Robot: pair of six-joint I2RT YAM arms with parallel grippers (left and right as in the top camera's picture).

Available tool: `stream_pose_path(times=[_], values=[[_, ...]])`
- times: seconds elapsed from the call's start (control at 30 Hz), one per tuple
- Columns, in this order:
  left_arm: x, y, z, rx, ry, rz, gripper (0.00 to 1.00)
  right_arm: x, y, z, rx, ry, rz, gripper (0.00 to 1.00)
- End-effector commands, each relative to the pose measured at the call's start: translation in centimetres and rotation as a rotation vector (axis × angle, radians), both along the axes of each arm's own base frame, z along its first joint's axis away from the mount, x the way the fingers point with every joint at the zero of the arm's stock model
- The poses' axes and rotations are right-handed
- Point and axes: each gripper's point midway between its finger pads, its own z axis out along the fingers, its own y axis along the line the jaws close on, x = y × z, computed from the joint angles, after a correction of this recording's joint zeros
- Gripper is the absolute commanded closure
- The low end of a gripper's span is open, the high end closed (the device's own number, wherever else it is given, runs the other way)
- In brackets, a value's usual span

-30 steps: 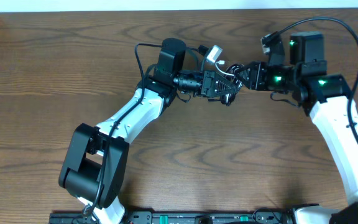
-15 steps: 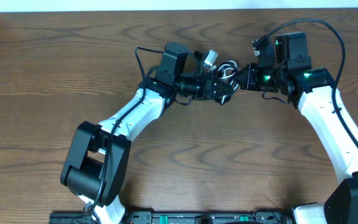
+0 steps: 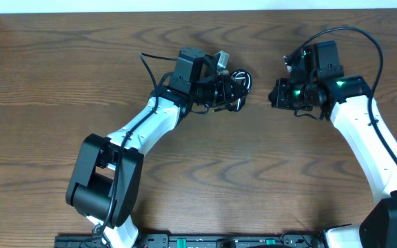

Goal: Untangle cables

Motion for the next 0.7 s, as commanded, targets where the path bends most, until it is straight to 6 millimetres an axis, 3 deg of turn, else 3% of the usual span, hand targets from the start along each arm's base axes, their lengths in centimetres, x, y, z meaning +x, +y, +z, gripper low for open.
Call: stream_pose_path(times=[0.0, 0.2, 0.67], values=[[-1.0, -0.6, 1.8, -0.066, 0.010, -0.067, 0.93, 0.4, 0.5, 1.2, 0.008, -0.052, 0.011, 0.78], [-1.8, -0.8, 2.1, -0.107, 0.147, -0.056, 0.92, 2.1, 1.5, 2.5, 0.054, -0.144, 0.044, 0.65], [-2.3, -1.3, 2.0, -0.104, 0.135, -0.077, 0.93, 3.3, 3.9, -0.1, 0.103, -0.113, 0.097, 0.68]])
